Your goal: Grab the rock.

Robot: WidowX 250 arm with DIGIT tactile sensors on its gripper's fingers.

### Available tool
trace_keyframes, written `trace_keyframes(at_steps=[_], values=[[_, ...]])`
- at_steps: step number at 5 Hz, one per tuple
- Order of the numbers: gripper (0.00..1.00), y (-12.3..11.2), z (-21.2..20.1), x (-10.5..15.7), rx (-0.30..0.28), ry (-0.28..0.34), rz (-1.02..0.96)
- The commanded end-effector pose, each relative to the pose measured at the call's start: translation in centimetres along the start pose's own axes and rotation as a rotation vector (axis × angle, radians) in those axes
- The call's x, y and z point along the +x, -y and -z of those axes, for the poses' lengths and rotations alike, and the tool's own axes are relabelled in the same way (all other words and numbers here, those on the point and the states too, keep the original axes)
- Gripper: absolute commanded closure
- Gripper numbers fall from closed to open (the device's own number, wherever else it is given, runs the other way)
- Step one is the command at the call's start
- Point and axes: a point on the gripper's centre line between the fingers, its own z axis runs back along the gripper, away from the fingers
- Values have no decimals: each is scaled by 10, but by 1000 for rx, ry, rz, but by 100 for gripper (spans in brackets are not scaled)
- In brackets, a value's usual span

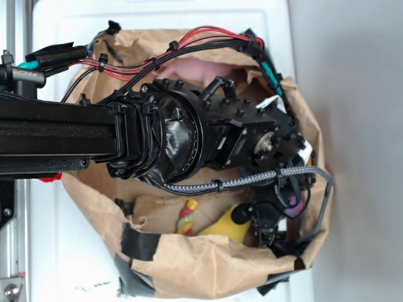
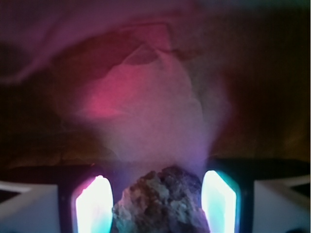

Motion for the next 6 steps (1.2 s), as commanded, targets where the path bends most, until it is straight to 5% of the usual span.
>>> trace_keyframes(at_steps=[1, 4, 5, 6], values=[[100, -13, -49, 0, -78, 47, -132], [100, 22, -136, 10, -17, 76, -99], [100, 18, -149, 19, 147, 45, -137], [100, 14, -155, 18, 250, -3, -171]])
